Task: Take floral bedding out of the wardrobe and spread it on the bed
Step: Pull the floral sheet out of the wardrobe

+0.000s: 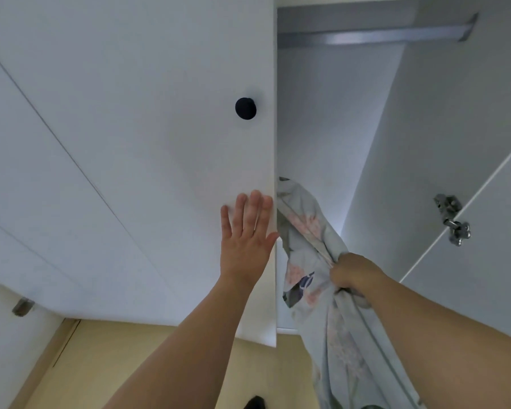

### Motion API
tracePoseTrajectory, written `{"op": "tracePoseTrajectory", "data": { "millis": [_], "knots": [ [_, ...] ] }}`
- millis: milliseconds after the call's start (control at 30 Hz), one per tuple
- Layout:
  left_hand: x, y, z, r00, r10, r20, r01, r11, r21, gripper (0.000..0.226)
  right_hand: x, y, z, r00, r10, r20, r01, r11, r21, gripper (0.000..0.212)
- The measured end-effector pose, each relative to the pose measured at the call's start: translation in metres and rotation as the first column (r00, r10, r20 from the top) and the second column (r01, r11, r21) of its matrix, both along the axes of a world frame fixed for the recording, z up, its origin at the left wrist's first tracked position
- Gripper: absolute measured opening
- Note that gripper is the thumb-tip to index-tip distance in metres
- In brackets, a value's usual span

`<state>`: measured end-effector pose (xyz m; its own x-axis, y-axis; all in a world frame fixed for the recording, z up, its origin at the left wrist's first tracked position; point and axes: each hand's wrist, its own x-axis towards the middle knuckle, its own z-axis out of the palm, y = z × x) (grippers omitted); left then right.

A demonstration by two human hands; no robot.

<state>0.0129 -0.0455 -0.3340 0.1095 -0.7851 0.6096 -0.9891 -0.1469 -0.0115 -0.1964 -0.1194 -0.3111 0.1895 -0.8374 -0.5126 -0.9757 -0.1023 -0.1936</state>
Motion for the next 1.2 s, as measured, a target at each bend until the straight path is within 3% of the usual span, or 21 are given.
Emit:
{"op": "tracePoseTrajectory", "data": {
  "millis": [833, 1200],
  "knots": [
    [0.021, -0.028, 0.016, 1.000, -0.017, 0.013, 0.014, 0.984, 0.177, 0.077, 0.007, -0.007, -0.009, 1.000, -0.020, 0.004, 0.020, 1.000, -0.008, 0.028],
    [0.000, -0.025, 0.001, 0.943, -0.332, -0.006, 0.323, 0.915, 0.240, 0.067, -0.014, 0.011, -0.029, 0.987, -0.157, -0.016, 0.158, 0.986, 0.052, 0.027]
  ]
}}
